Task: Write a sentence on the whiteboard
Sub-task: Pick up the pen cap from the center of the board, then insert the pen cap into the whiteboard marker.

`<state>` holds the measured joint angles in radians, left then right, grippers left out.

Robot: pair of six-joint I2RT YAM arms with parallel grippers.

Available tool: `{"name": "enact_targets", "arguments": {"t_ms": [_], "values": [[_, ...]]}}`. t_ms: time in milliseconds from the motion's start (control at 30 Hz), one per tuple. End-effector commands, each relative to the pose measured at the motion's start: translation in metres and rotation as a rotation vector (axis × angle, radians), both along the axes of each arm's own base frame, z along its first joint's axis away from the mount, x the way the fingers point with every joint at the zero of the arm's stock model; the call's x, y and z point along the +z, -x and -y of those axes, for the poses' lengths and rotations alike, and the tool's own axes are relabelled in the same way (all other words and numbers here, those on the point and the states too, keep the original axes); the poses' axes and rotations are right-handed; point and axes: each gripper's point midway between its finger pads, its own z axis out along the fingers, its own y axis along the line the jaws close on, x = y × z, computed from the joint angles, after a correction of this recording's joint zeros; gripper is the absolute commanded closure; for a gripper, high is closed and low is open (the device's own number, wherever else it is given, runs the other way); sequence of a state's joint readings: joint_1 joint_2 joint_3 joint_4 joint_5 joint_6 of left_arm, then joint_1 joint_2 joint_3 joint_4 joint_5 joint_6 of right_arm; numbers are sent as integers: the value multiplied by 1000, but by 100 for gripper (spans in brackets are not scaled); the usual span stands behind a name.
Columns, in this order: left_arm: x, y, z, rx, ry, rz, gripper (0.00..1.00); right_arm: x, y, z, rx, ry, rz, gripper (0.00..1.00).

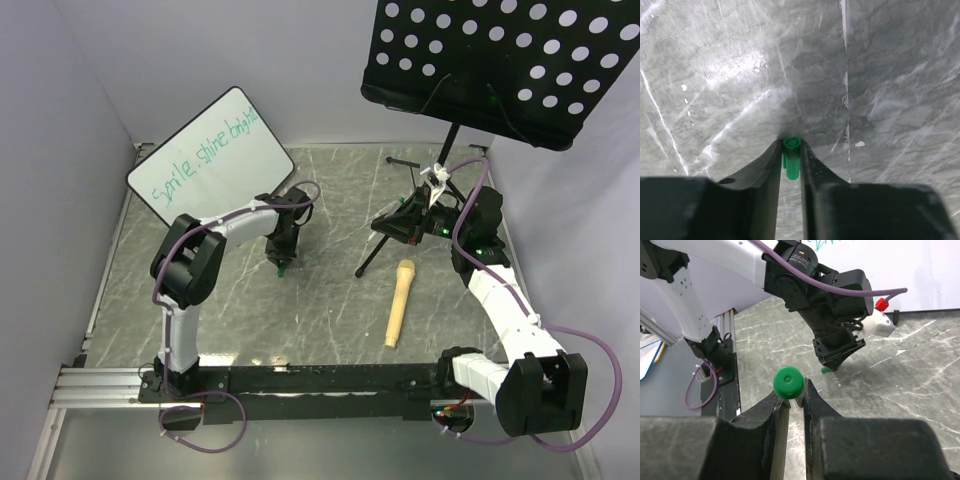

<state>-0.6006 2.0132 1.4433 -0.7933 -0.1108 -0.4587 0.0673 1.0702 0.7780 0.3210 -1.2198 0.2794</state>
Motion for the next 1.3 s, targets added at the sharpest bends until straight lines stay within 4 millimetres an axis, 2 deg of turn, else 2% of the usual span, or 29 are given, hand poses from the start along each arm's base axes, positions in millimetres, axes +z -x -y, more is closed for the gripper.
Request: {"name": "enact_targets", "arguments": {"t_ms": [0,67,167,200,233,267,300,333,367,400,433,467,500,533,600,667,700,733,767,800,867,900,933,967,1000,1033,1067,1100,1267], "values": [[-8,14,-11,-2,-72,-53,85,18,5,0,19,-8,79,100],[-3,11,-2,4,-22,-34,88,18,6,0,20,-10,83,100],[17,1,15,26,93,35,91,19,6,0,22,-13,83,100],[34,-2,25,31,174,60,91,18,6,0,22,-15,76,100],[37,0,28,41,218,68,92,17,5,-1,24,-19,68,100],[50,-11,42,68,312,127,93,18,6,-2,30,-22,66,100],[78,-12,50,71,425,162,93,18,6,-3,37,-25,60,100],[80,-7,50,89,473,165,94,18,7,-4,40,-25,58,100],[94,-10,56,134,557,190,94,19,8,-5,41,-25,64,100],[132,-21,63,139,679,298,97,19,9,-5,36,-23,76,100],[136,-14,66,145,746,295,97,22,11,-5,36,-22,91,100],[151,-14,70,197,828,303,97,23,13,-7,41,-21,103,100],[188,-20,74,192,949,394,98,26,14,-8,41,-14,135,100],[188,-12,75,217,998,364,98,29,16,-10,38,-8,156,100],[209,-10,76,289,1118,335,99,33,19,-18,48,20,250,100],[211,-3,83,323,1160,223,99,43,20,-22,37,57,355,100],[216,-2,85,319,1172,190,99,56,27,-29,66,61,420,100],[217,1,88,313,1181,158,99,54,31,-31,88,79,405,100],[213,11,92,300,1191,75,99,58,31,-34,103,105,473,100],[213,13,93,298,1198,52,99,74,38,-39,130,111,526,100],[207,22,95,277,1199,-15,99,69,40,-42,168,174,555,100],[203,24,94,272,1196,-44,99,86,48,-48,198,178,615,100],[200,28,94,260,1200,-75,99,89,53,-50,218,190,646,100],[200,36,99,228,1231,-144,99,83,60,-51,253,224,674,100],[197,42,101,213,1249,-184,99,92,67,-54,279,226,727,100],[198,46,103,195,1276,-220,99,90,77,-58,323,231,750,100],[207,48,108,169,1339,-251,99,89,81,-60,351,245,825,100],[203,61,108,151,1359,-320,99,84,88,-60,383,260,813,100],[208,91,124,72,1418,-456,99,74,113,-62,515,313,1007,100]]}}
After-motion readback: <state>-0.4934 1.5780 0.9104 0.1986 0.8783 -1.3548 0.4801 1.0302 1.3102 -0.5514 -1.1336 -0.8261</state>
